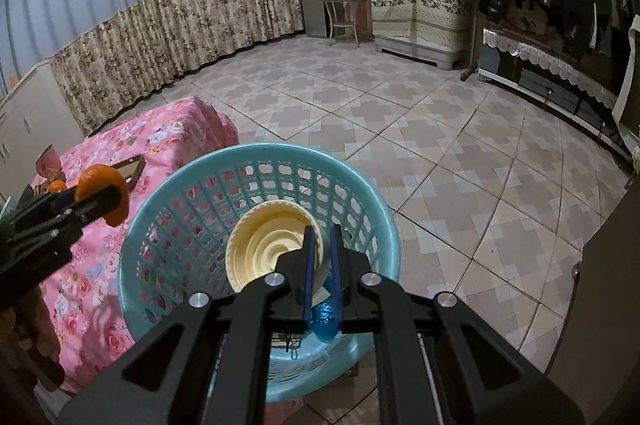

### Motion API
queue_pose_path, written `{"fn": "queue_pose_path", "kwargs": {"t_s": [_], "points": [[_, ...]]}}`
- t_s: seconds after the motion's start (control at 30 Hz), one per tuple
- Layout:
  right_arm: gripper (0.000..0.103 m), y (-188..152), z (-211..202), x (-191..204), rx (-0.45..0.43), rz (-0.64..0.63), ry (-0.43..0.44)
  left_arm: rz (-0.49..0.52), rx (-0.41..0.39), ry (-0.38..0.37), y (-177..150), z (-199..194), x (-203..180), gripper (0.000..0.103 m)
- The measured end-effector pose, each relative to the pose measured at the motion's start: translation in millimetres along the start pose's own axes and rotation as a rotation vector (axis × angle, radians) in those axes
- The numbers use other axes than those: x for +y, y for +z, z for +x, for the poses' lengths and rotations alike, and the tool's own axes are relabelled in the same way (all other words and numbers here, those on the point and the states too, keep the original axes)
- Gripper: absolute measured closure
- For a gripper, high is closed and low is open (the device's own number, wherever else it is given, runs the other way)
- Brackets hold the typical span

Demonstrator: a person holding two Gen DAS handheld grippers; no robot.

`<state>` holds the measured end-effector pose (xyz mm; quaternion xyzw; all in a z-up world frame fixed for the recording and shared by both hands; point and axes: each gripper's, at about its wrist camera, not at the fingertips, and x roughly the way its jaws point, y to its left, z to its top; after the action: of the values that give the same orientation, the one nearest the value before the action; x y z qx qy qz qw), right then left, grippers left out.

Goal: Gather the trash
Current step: 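Carry the orange and lid to the blue basket and release both inside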

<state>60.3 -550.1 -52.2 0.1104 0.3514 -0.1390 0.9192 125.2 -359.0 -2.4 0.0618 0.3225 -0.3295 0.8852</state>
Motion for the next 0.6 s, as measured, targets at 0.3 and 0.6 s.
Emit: {"fn": "queue_pose_path", "kwargs": {"t_s": [0.3, 0.6], "points": [[0.095, 0, 6, 12, 0.008, -0.016, 0.009, -0.011, -0.071, 0.09, 11, -25, 13, 0.014], [0.095, -1, 22, 42, 0.022, -0.029, 0.027, -0.051, -0.132, 0.257, 12, -82, 72, 0.006]]}}
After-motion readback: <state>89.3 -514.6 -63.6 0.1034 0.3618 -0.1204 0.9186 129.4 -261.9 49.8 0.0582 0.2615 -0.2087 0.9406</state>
